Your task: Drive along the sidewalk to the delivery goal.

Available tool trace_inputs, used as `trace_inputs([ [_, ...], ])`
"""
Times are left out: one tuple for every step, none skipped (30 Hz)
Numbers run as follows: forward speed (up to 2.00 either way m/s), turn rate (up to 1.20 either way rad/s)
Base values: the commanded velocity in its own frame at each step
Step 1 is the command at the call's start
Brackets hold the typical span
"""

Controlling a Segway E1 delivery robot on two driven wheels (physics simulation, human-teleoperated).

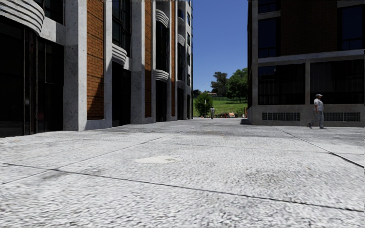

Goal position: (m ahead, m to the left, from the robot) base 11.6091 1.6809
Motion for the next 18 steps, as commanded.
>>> trace_inputs([
  [1.26, 0.64],
  [1.26, 0.64],
  [1.26, 0.64],
  [1.26, 0.64],
  [1.26, 0.64],
  [1.26, 0.64],
  [1.26, 0.61],
  [1.26, 0.61],
  [1.26, 0.58],
  [1.26, 0.57],
  [1.26, 0.57],
  [1.26, 0.55],
  [1.27, 0.40],
  [1.27, 0.00],
  [1.27, 0.00],
  [1.28, 0.00],
  [1.29, 0.00],
  [1.29, 0.00],
])
